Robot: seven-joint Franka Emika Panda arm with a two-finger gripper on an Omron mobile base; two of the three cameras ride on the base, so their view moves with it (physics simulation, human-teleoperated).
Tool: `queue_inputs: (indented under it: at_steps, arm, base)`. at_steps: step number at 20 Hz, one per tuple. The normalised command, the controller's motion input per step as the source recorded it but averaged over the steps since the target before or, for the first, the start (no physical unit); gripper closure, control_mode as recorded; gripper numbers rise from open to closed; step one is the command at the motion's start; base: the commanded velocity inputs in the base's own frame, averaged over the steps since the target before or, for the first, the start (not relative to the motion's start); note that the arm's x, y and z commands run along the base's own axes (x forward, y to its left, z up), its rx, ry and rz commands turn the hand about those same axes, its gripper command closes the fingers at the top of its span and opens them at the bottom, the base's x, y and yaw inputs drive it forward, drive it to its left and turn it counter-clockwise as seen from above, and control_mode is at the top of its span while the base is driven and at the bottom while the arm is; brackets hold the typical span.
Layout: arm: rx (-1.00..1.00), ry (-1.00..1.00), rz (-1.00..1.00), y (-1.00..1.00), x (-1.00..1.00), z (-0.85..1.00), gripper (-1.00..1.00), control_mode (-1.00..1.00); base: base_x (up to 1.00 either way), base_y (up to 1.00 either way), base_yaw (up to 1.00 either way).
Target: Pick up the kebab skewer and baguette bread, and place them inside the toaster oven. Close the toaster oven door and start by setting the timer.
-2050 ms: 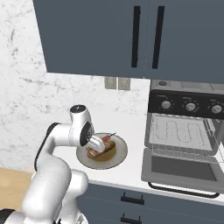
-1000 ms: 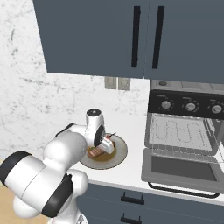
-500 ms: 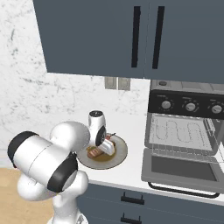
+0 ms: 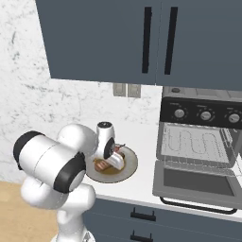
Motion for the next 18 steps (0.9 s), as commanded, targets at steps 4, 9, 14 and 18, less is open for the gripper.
queue_inputs:
  at_steps: [4, 9, 14, 18]
  arm:
    - [0.08, -0.04, -0.01, -0.44, -0.47, 0.00, 1.00, -1.00]
    - [0.07, -0.03, -0.07, -0.45, -0.62, 0.57, 1.00, -1.00]
    - [0.00, 0.03, -0.18, -0.23, -0.17, 1.00, 1.00, -1.00]
    - [0.00, 0.00, -0.36, -0.34, -0.17, 0.95, 1.00, -1.00]
  base:
    - [0.00, 0.00, 0.00]
    - [0.00, 0.00, 0.00]
    - [0.00, 0.00, 0.00]
    - [0.00, 0.00, 0.00]
